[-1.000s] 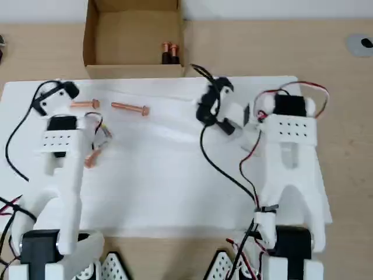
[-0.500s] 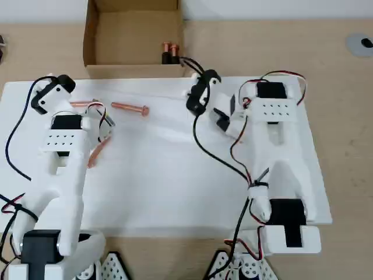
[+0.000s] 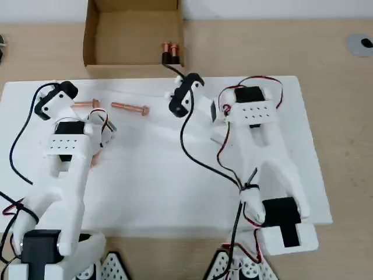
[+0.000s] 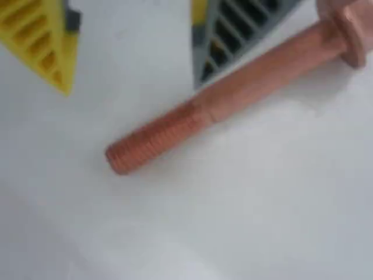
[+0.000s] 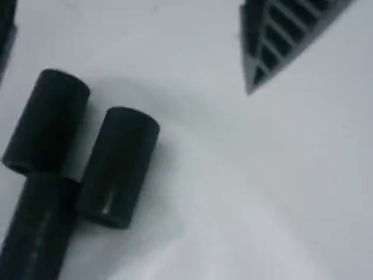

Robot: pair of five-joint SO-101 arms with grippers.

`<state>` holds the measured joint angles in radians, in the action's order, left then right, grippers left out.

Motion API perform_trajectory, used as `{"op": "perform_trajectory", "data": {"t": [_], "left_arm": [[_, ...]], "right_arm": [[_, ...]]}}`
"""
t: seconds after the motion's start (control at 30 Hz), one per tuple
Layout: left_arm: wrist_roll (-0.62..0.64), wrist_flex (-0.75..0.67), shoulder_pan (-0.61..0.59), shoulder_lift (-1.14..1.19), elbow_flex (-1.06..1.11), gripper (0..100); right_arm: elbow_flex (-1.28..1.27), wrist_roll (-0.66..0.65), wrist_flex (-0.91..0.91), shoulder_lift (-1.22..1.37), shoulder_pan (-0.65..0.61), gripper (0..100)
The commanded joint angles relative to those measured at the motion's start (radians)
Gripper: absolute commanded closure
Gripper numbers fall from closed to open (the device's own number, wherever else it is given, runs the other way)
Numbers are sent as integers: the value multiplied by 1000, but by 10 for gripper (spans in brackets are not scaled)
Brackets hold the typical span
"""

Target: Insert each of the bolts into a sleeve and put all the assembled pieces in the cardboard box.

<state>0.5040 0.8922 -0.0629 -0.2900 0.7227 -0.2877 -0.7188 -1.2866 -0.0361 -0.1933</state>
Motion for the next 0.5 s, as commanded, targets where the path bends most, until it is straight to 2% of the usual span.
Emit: {"op": "perform_trajectory", "data": {"t": [0.0, 0.47], "left_arm": [[0, -15, 12, -2, 0, 847], [-34, -17, 12, -1, 11, 847]], "right_arm": [[-2, 40, 11, -2, -10, 684], [113, 83, 72, 234, 42, 684]]}}
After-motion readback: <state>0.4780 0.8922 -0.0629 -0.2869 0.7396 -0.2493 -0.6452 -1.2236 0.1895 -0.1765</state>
